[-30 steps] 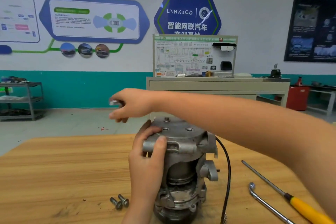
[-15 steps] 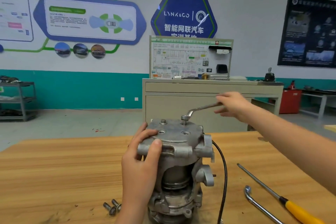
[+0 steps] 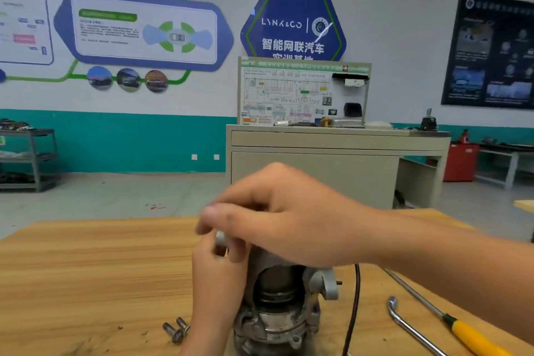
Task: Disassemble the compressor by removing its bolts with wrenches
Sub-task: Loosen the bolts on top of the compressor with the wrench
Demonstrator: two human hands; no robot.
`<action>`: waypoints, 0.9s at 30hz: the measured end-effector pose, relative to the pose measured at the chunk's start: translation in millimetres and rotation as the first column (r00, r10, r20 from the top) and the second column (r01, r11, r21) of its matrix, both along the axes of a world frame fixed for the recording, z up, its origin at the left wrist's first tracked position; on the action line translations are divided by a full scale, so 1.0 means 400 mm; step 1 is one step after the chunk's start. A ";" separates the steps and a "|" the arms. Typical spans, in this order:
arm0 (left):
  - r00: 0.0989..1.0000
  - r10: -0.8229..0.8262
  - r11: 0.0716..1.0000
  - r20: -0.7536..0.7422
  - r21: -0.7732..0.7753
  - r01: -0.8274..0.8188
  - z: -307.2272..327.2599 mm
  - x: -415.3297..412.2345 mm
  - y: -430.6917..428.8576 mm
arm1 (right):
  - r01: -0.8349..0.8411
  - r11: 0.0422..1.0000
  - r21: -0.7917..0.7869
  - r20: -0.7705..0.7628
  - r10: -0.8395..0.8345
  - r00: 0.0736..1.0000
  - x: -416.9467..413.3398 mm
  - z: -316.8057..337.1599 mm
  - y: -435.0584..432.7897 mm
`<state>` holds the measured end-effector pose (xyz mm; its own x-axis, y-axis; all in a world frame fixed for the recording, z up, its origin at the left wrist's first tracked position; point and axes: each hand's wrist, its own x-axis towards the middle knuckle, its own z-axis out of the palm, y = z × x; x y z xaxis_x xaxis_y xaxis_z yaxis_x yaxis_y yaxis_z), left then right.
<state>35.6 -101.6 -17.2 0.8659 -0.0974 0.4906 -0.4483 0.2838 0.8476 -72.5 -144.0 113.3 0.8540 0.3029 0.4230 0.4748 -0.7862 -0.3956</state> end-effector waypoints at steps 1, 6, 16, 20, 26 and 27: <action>0.999 -0.037 0.999 0.003 -0.025 0.037 0.000 -0.003 -0.002 | 0.034 0.997 0.067 0.022 -0.035 0.999 -0.065 -0.008 -0.040; 0.991 -0.131 0.984 0.021 -0.120 0.132 0.015 -0.026 0.006 | 0.447 0.883 0.145 0.166 -0.467 0.869 -0.171 -0.030 -0.228; 0.990 -0.138 0.982 0.019 -0.129 0.140 0.019 -0.029 0.004 | 0.906 0.415 -0.082 -0.165 -0.902 0.398 0.173 -0.010 -0.485; 0.993 -0.111 0.986 0.050 -0.120 0.116 0.019 -0.033 0.007 | 0.816 0.525 -0.244 -0.168 -0.851 0.497 0.343 0.030 -0.362; 0.996 -0.080 0.993 0.044 -0.089 0.084 0.018 -0.022 0.009 | 0.368 0.886 -0.283 0.045 -0.371 0.927 0.351 -0.007 -0.020; 0.998 -0.048 0.996 0.049 -0.067 0.051 0.019 -0.018 0.010 | 0.294 0.919 -0.262 0.118 -0.272 0.955 0.308 -0.021 0.023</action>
<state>28.3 -97.6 -9.6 0.8367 -0.1042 0.5376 -0.4712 0.3633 0.8037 50.5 -134.7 104.8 0.8887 0.1669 0.4270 0.2374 -0.9643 -0.1172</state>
